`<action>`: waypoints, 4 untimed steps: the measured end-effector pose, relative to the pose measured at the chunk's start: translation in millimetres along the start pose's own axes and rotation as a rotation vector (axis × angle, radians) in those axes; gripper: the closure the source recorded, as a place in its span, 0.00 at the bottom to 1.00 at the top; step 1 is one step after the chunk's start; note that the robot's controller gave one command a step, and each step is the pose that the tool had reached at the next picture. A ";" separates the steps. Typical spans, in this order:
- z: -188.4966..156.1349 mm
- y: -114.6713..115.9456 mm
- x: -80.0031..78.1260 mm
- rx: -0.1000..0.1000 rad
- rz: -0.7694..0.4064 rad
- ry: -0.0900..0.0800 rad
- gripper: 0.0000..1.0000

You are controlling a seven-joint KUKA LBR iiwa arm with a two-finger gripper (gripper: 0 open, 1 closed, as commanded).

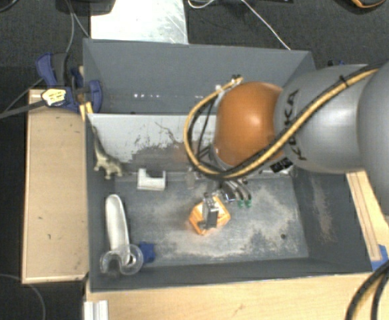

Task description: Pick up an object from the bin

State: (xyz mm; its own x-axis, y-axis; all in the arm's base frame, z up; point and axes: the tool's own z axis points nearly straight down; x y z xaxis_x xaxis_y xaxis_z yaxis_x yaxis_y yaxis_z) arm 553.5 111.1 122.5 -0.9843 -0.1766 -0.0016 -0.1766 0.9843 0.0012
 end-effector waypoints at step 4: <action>39.2 -41.2 12.1 -0.004 0.192 -0.014 0.00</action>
Offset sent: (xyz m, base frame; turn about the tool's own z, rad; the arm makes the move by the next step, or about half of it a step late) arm 0.0006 -0.0404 -0.0503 0.0867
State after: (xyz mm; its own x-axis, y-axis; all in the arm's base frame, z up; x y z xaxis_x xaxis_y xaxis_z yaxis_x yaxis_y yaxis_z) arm 549.0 68.4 83.2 -0.9998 0.0143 -0.0144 0.0142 0.9999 0.0066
